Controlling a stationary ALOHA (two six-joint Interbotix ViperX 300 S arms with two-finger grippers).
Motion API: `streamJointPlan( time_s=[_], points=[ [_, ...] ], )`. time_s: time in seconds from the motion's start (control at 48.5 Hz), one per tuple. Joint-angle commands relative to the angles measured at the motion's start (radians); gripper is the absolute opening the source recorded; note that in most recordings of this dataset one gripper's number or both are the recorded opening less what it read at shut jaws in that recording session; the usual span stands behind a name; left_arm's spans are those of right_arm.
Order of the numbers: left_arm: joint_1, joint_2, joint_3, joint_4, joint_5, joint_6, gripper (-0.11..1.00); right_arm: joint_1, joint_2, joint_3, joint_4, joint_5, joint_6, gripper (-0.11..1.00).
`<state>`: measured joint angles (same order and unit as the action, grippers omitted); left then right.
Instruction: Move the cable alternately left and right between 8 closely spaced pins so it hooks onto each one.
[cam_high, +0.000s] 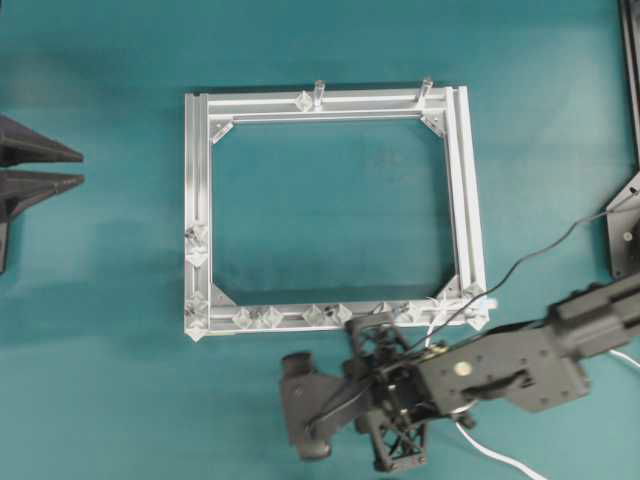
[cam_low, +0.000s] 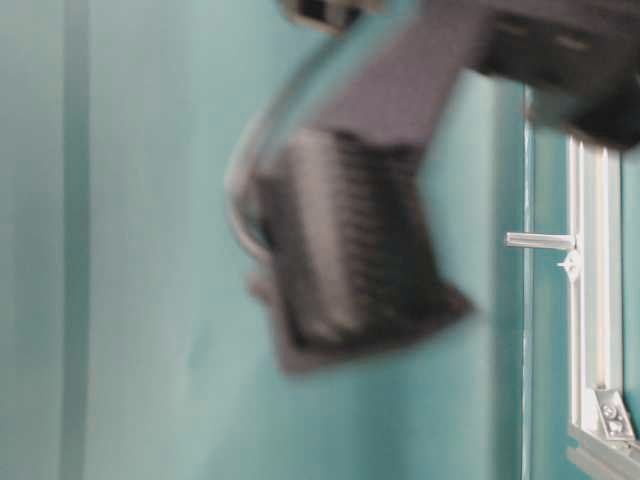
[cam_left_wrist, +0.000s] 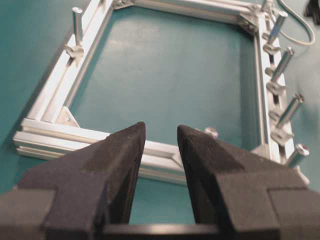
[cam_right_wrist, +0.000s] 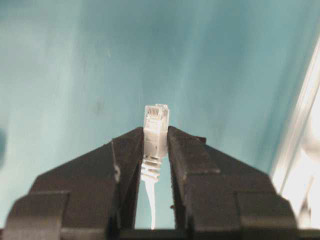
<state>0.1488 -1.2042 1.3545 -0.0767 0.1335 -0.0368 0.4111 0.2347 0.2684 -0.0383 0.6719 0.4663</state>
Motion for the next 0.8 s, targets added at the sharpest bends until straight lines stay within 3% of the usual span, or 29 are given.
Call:
streamJointPlan(
  time_s=[0.0, 0.206, 0.474, 0.783],
  points=[
    [-0.014, 0.006, -0.008, 0.003, -0.005, -0.006, 0.37, 0.006, -0.097, 0.038, -0.017, 0.017, 0.112, 0.18],
    [-0.021, 0.006, -0.003, 0.003, -0.006, -0.006, 0.37, 0.012, -0.221, 0.167, -0.089, 0.037, 0.4, 0.18],
    [-0.021, 0.002, 0.012, 0.003, -0.006, -0.006, 0.36, 0.031, -0.383, 0.293, -0.245, 0.147, 0.805, 0.18],
    [-0.021, 0.0, 0.026, 0.003, -0.006, -0.006, 0.36, 0.023, -0.425, 0.336, -0.337, 0.186, 1.143, 0.18]
  ],
)
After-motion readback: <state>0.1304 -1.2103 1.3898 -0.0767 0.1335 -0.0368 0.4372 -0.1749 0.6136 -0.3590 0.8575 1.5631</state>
